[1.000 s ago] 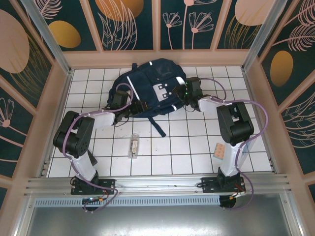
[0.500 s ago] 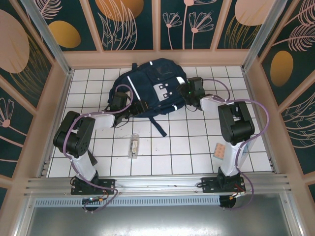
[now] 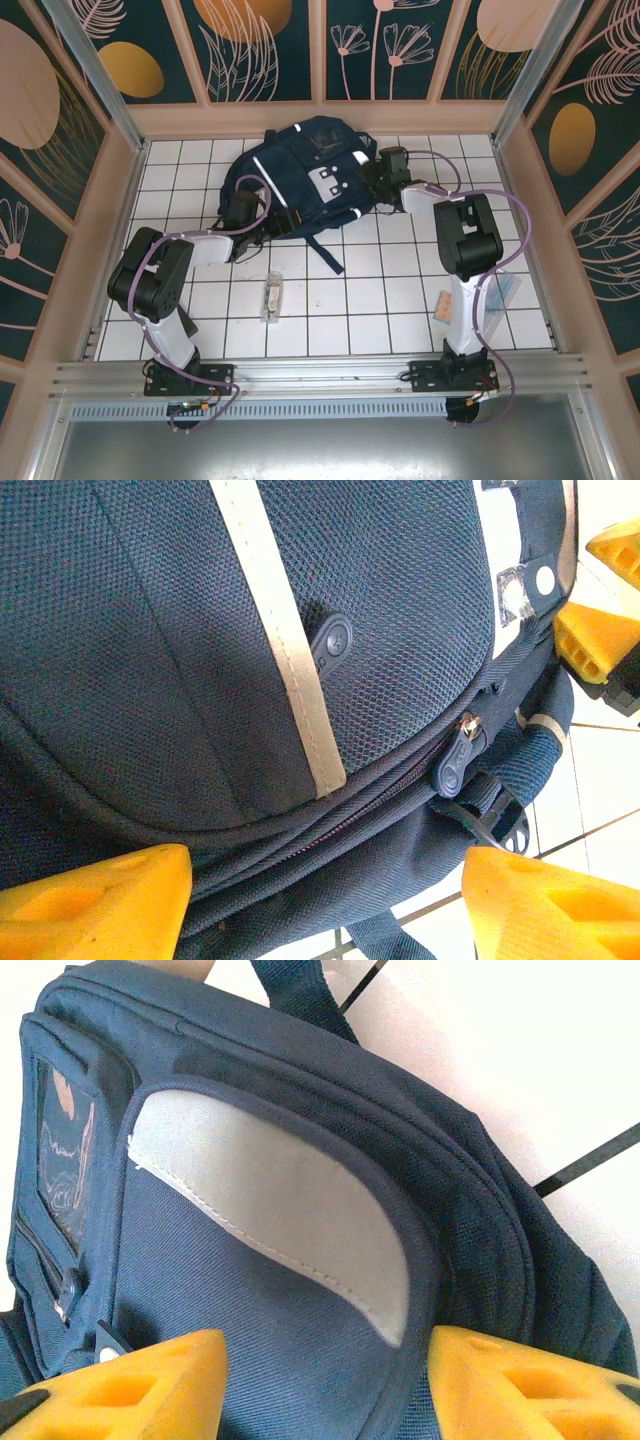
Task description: Pack books, pencil case, and school supplies into a backpack
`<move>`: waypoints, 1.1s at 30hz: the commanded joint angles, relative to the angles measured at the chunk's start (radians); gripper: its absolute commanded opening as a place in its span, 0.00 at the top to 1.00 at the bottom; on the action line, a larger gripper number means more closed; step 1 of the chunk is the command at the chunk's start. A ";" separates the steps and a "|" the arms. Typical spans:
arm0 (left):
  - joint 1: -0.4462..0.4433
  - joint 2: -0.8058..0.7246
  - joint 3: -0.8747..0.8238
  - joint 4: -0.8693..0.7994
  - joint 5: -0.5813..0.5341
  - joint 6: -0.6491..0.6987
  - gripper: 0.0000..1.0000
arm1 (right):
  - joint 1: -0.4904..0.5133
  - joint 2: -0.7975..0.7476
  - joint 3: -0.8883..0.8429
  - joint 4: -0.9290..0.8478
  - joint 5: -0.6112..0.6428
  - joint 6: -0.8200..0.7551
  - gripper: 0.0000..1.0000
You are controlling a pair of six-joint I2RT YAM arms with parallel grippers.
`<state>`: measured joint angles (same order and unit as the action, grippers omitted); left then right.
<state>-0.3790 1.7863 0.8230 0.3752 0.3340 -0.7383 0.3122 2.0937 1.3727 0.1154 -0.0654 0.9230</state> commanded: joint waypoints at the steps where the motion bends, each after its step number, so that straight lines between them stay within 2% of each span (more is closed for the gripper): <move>1: -0.003 0.019 -0.054 -0.162 0.005 -0.039 0.27 | 0.007 0.066 0.018 -0.201 0.139 0.013 0.39; 4: -0.003 -0.006 -0.061 -0.155 0.008 -0.047 0.28 | 0.004 0.074 0.076 -0.292 0.201 -0.035 0.36; 8: -0.003 -0.018 -0.066 -0.149 0.032 -0.051 0.29 | 0.002 0.139 0.158 -0.303 0.171 -0.052 0.38; 9: -0.003 -0.020 -0.065 -0.155 0.034 -0.050 0.29 | 0.003 0.161 0.181 -0.301 0.155 -0.050 0.41; 11: -0.003 -0.032 -0.078 -0.156 0.025 -0.049 0.29 | 0.004 0.204 0.215 -0.296 0.127 -0.038 0.55; 15: -0.003 -0.048 -0.115 -0.130 0.016 -0.067 0.28 | 0.001 0.212 0.187 -0.222 0.084 -0.015 1.00; 19: -0.003 -0.031 -0.109 -0.123 0.024 -0.066 0.28 | -0.007 0.116 0.092 -0.131 0.085 -0.031 1.00; 26: -0.003 -0.034 -0.005 -0.215 -0.013 0.002 0.27 | -0.025 -0.102 -0.055 0.014 -0.036 -0.069 1.00; 33: -0.003 -0.095 0.094 -0.323 0.011 0.051 0.25 | -0.026 -0.190 -0.103 0.083 -0.144 -0.042 1.00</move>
<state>-0.3882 1.7279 0.8803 0.1520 0.3588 -0.7372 0.2913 1.9705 1.2942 0.1272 -0.1375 0.8886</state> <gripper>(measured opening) 0.752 0.052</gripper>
